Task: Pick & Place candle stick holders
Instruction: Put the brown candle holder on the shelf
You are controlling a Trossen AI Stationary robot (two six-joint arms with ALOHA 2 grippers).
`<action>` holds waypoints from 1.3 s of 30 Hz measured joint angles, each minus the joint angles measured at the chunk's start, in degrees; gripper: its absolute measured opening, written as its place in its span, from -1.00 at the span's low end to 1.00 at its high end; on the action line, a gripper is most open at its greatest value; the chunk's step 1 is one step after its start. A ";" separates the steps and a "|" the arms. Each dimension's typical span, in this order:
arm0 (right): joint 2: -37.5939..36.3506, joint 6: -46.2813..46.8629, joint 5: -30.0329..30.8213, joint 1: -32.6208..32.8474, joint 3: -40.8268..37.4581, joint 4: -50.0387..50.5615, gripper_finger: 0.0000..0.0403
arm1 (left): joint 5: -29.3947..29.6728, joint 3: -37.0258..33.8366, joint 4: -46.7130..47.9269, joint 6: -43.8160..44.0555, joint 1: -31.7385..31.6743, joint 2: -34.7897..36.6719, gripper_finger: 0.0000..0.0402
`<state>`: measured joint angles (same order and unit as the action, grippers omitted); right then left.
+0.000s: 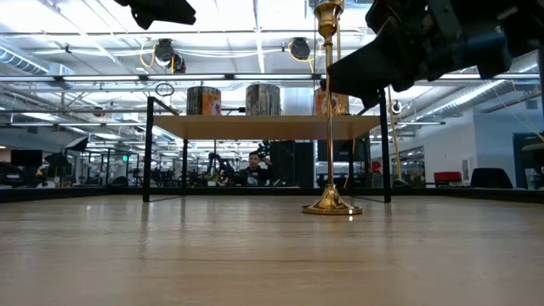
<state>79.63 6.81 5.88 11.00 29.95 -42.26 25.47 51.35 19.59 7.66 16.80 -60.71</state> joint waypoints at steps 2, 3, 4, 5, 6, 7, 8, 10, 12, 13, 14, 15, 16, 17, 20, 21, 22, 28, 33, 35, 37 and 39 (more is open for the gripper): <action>1.34 -0.04 -0.06 0.00 0.00 -1.41 -0.21 | 0.00 0.00 0.03 0.00 0.00 0.00 -0.54; 1.92 -0.27 -0.05 0.00 0.00 -1.75 -0.23 | 0.00 0.00 0.03 0.00 0.00 0.00 -0.54; 2.38 -0.68 -0.01 0.00 0.00 -1.68 -0.26 | 0.00 0.00 0.03 0.00 0.00 0.00 -0.54; 2.73 -1.14 -0.01 0.00 0.00 -1.63 -0.30 | 0.00 0.00 0.03 0.00 0.00 0.00 -0.54; 3.10 -1.60 0.00 0.00 0.00 -1.92 -0.35 | 0.00 0.00 0.05 0.00 0.00 0.00 -0.54; 3.42 -1.89 0.03 -0.01 0.00 -2.31 -0.41 | 0.00 0.00 0.05 0.00 0.00 0.00 -0.54; 3.66 -2.08 0.06 -0.02 0.00 -2.79 -0.49 | -0.02 0.00 0.03 0.00 0.00 0.00 -0.54; 3.76 -2.14 0.32 -0.06 0.00 -3.71 -0.66 | -0.02 0.00 0.05 0.01 0.00 0.00 -0.54; 3.70 -2.21 0.36 -0.44 0.03 -5.14 -0.86 | -0.02 0.00 0.05 0.00 0.00 0.00 -0.54; 3.68 -1.90 0.23 -0.67 0.04 -5.45 -0.91 | -0.02 0.00 0.05 0.01 0.00 0.00 -0.54; 3.63 -1.77 -0.22 -0.85 0.04 -5.77 -0.93 | -0.02 0.00 0.05 0.01 0.00 0.00 -0.54; 3.53 -1.80 0.27 -0.87 0.02 -6.04 -0.92 | -0.02 0.00 0.05 0.02 0.00 0.00 -0.54; 3.42 -1.02 0.31 -0.90 0.12 -6.47 -0.91 | -0.02 0.00 0.05 0.02 0.00 0.00 -0.54; 3.37 -0.25 0.84 -0.90 0.67 -6.51 -0.90 | -0.02 0.00 0.05 0.02 0.00 0.00 -0.54; 3.35 1.33 2.23 -0.54 2.98 -6.57 -0.93 | -0.04 0.00 0.07 -0.23 0.00 0.00 -0.54; 3.35 1.35 1.63 -0.40 4.24 -6.30 -0.94 | -0.04 0.00 0.07 -0.27 0.00 0.00 -0.54; 3.35 1.43 0.83 -0.17 5.74 -5.43 -0.95 | -0.03 0.00 0.08 -0.28 0.00 0.00 -0.54; 3.40 -1.45 0.03 1.49 18.33 12.21 -0.95 | -0.02 0.00 0.03 -0.46 0.00 0.00 -0.54; 4.52 -7.29 5.81 1.86 29.75 24.66 -0.95 | 0.00 0.00 -0.02 -0.46 0.02 0.00 -0.54; 4.99 -10.22 7.74 1.10 31.87 25.19 -0.95 | 0.05 0.00 -0.02 -0.63 0.25 0.00 -0.54; 5.71 -12.30 7.61 -0.52 33.71 22.39 -0.95 | 0.04 0.00 -0.06 -1.50 0.61 0.00 -0.54; 6.01 -13.54 7.78 -2.49 34.52 20.77 -0.95 | 0.07 0.00 -0.07 -1.79 1.05 0.00 -0.54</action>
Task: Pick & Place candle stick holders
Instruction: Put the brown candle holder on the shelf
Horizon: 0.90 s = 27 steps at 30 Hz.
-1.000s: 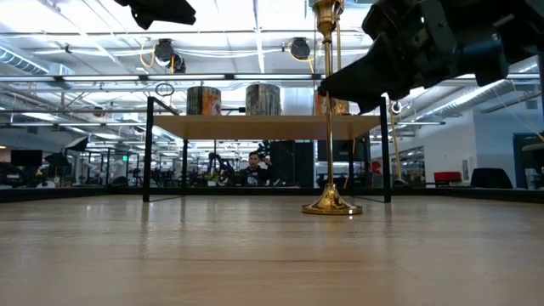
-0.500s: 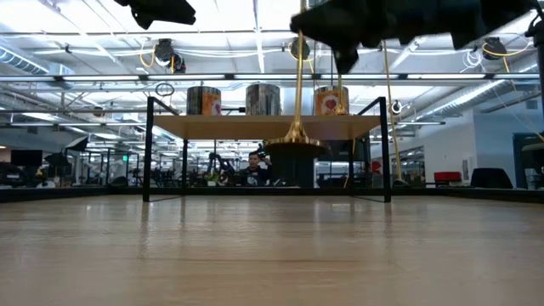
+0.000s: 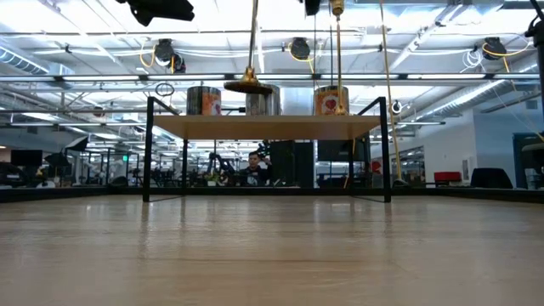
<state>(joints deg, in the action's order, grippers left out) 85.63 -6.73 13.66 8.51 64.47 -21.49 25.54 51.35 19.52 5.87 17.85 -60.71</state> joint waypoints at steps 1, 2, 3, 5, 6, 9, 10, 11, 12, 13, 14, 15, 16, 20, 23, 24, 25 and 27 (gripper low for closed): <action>0.23 -0.58 0.00 -1.19 0.11 -0.66 -0.95 | 0.00 0.00 -0.07 0.00 0.21 0.00 -0.54; 0.46 -1.14 -0.01 -2.46 0.12 -1.34 -0.95 | 0.00 0.00 -0.10 -0.02 0.43 0.00 -0.54; 0.61 -1.43 0.01 -3.73 0.12 -1.61 -0.95 | 0.00 0.00 -0.07 -0.19 0.73 0.00 -0.54; 0.67 -1.49 0.26 -6.35 0.08 -2.77 -0.95 | 0.02 0.00 -0.10 -0.17 1.19 0.00 -0.54; 0.63 -1.49 0.34 -7.57 0.08 -3.91 -0.95 | 0.02 0.00 -0.10 -0.17 1.44 0.00 -0.54; 0.39 -1.32 0.76 -10.80 0.10 -5.09 -0.95 | 0.02 0.00 -0.10 -0.17 1.94 0.00 -0.54; 0.47 -0.93 1.39 -11.54 0.10 -4.96 -0.95 | 0.02 0.00 -0.09 -0.17 2.10 0.00 -0.54; 0.58 -0.82 1.89 -12.19 0.10 -4.78 -0.95 | 0.02 0.00 -0.07 -0.17 2.21 0.00 -0.54; 0.61 -0.69 2.69 -12.76 0.08 -4.55 -0.95 | 0.04 0.00 -0.07 -0.17 2.27 0.00 -0.54; 0.61 -0.69 2.93 -13.30 0.08 -4.43 -0.95 | 0.04 0.00 -0.10 -0.17 2.27 0.00 -0.54; 0.76 -0.52 2.94 -13.82 0.08 -4.51 -0.95 | 0.04 0.00 -0.08 -0.17 2.27 0.00 -0.54; 1.20 -0.06 2.96 -14.24 0.08 -4.92 -0.95 | 0.04 0.00 -0.07 -0.17 2.27 0.00 -0.54; 1.50 0.10 3.01 -14.63 0.10 -4.87 -0.95 | 0.04 0.00 -0.07 -0.17 2.27 0.00 -0.54; 2.47 0.49 3.06 -15.77 0.10 -4.81 -0.95 | 0.08 0.00 -0.03 -0.15 2.27 0.00 -0.54; 2.75 2.26 3.05 -16.41 0.10 -4.63 -0.93 | 0.09 0.00 -0.05 -0.26 2.27 0.00 -0.54; 2.72 2.70 3.19 -16.52 0.10 -4.31 -0.92 | 0.09 0.00 -0.03 -0.50 2.27 0.00 -0.54; 2.70 2.97 3.90 -16.65 0.10 -4.15 -0.91 | 0.09 0.00 -0.03 -0.82 2.27 0.00 -0.54; 2.73 3.00 6.40 -16.74 0.10 -4.05 -0.87 | 0.09 0.00 -0.03 -0.92 2.25 0.00 -0.54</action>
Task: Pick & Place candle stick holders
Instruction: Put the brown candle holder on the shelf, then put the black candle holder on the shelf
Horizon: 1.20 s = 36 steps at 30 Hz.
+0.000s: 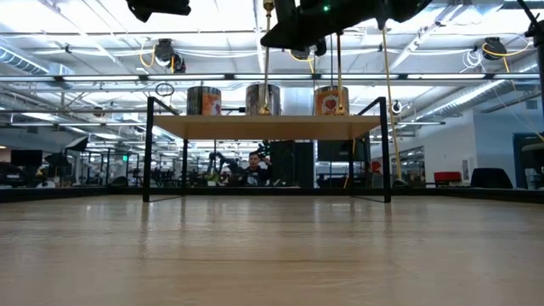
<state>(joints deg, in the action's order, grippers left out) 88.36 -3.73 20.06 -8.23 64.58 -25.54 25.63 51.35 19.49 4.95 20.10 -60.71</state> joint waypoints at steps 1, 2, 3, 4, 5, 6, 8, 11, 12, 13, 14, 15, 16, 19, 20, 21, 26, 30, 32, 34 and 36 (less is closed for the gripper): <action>0.00 -0.19 1.01 0.02 0.00 0.12 -0.85 | -0.01 0.00 0.00 -0.01 -0.01 0.00 -0.54; 0.00 -0.34 1.27 0.00 0.00 0.27 -0.83 | 0.01 0.00 0.00 -0.08 -0.01 0.00 -0.54; 0.02 -0.39 1.07 -0.06 0.00 0.53 -0.80 | 0.00 0.00 0.00 -0.14 -0.01 0.00 -0.54; 0.08 -0.41 1.08 -0.11 -0.02 0.91 -0.78 | 0.00 0.00 0.00 -0.15 -0.01 0.00 -0.54; 0.17 -0.51 1.04 -0.11 -0.02 1.03 -0.76 | 0.01 0.00 0.00 -0.15 -0.01 -0.02 -0.54; 0.20 -0.69 0.98 -0.09 -0.04 1.19 -0.73 | 0.01 0.00 0.00 -0.15 -0.01 0.00 -0.54; 0.16 -1.40 0.90 -0.05 -0.04 1.31 -0.69 | 0.01 0.00 0.00 -0.15 -0.01 0.00 -0.54; 0.12 -1.54 0.88 -0.02 -0.04 1.48 -0.62 | 0.01 0.00 0.00 -0.11 -0.01 0.00 -0.54; 0.13 -1.53 0.89 -0.02 -0.04 1.54 -0.59 | 0.00 0.00 0.00 -0.11 -0.01 0.00 -0.54; 0.13 -1.53 0.89 -0.04 -0.04 1.34 -0.57 | 0.01 0.00 0.00 -0.09 -0.01 0.00 -0.54; 0.13 -1.57 0.89 -0.04 -0.04 1.07 -0.54 | 0.01 0.00 0.00 -0.09 -0.01 -0.01 -0.54; 0.13 -1.66 0.89 -0.04 -0.04 0.90 -0.52 | 0.01 0.00 0.00 -0.06 -0.01 0.00 -0.54; 0.11 -1.66 0.89 -0.04 -0.04 0.91 -0.49 | -0.01 0.00 0.00 0.01 -0.01 0.00 -0.54; 0.11 -1.69 0.89 -0.04 -0.04 1.58 -0.42 | -0.01 0.00 0.01 0.32 -0.01 0.00 -0.54; 0.11 -1.68 0.89 -0.04 -0.04 1.85 -0.40 | -0.01 0.00 0.00 0.50 -0.01 0.00 -0.54; 0.11 -1.68 0.89 -0.04 -0.04 2.23 -0.37 | -0.01 0.00 0.00 0.66 -0.01 -0.01 -0.54; 0.11 -1.50 1.13 0.45 -0.07 3.52 -0.28 | -0.01 0.00 0.09 1.07 -0.01 0.00 -0.54; 0.11 -1.50 2.58 1.13 -0.07 5.32 -0.25 | -0.01 0.00 0.09 1.40 0.01 0.00 -0.54; 0.11 -1.93 5.56 1.59 -0.07 6.34 -0.24 | -0.01 0.00 0.08 1.57 0.37 -0.01 -0.54; 0.09 -2.77 7.80 2.03 -0.07 8.14 -0.24 | -0.02 0.00 0.09 1.61 0.94 0.00 -0.54; 0.09 -2.86 8.76 2.63 -0.07 10.18 -0.24 | 0.13 0.00 0.09 2.32 1.61 0.00 -0.54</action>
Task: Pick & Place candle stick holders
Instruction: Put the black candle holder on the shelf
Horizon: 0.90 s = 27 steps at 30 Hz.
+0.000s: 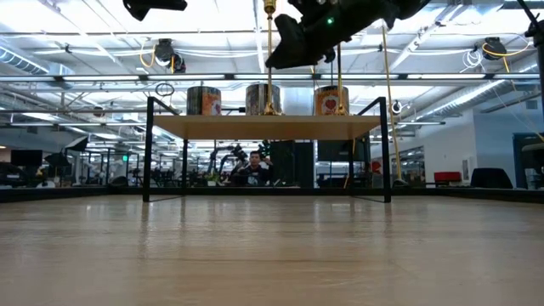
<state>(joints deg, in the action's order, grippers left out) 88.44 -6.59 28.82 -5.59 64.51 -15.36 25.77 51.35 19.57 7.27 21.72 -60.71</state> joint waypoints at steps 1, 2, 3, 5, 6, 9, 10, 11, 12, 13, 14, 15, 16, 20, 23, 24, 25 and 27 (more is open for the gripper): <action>0.00 0.08 0.00 0.35 0.00 0.87 -0.24 | 0.33 0.00 0.00 0.60 0.41 -0.01 -0.54; 0.00 0.49 -0.06 0.78 -0.02 1.59 -0.24 | 0.62 0.00 0.04 1.12 0.84 0.00 -0.54; 0.00 1.03 -0.09 1.19 -0.02 2.09 -0.24 | 0.93 0.00 0.14 1.82 1.32 -0.02 -0.54; 0.00 1.50 -0.09 2.18 -0.02 2.91 -0.24 | 1.33 0.00 0.26 3.67 2.18 0.00 -0.54; 0.00 1.58 -0.07 2.70 -0.02 3.41 -0.24 | 1.33 0.00 0.25 4.65 2.61 0.00 -0.54; 0.00 1.62 0.54 4.56 -0.02 4.80 -0.24 | 1.38 0.03 0.29 6.02 3.98 -0.01 -0.54; 0.00 1.62 1.48 5.35 -0.02 5.42 -0.24 | 1.44 0.37 0.99 6.14 4.47 -0.02 -0.54; 0.00 1.64 2.60 6.13 -0.02 6.09 -0.24 | 1.73 0.98 2.01 6.08 5.03 -0.04 -0.54; 0.00 1.70 3.91 6.91 -0.02 6.92 -0.24 | 2.03 1.82 3.39 6.09 5.58 -0.04 -0.54; 0.00 2.12 5.23 7.72 -0.02 8.08 -0.24 | 2.31 2.99 5.30 6.26 6.10 -0.04 -0.54; 0.00 2.93 6.37 8.47 -0.02 9.25 -0.24 | 2.18 4.12 7.62 6.85 6.57 -0.03 -0.54; 0.00 3.86 7.29 9.24 -0.02 10.37 -0.24 | 1.01 5.31 10.91 7.85 6.90 -0.01 -0.54; 0.00 4.65 7.44 9.95 -0.02 11.55 -0.24 | -0.89 6.50 14.86 8.77 7.16 0.00 -0.54; 0.00 6.31 7.37 12.73 -0.02 14.21 -0.24 | -7.51 10.42 28.98 15.21 8.77 0.00 -0.54; 0.00 5.90 7.34 14.48 -0.02 14.15 -0.24 | -13.24 11.15 36.52 19.23 10.69 0.02 -0.54; 0.00 5.63 7.34 14.88 -0.02 14.02 -0.24 | -15.98 11.15 38.77 20.38 11.44 0.00 -0.54; 0.00 5.46 7.34 15.22 -0.02 13.90 -0.24 | -19.17 11.13 40.86 22.02 12.36 -0.01 -0.54; 0.00 5.42 7.37 15.69 -0.02 13.93 -0.24 | -24.86 10.97 43.31 25.18 14.81 -0.02 -0.54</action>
<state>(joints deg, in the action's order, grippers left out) 88.44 -1.17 36.18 10.10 64.49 -1.43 0.91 62.32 62.88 32.45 36.53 -60.73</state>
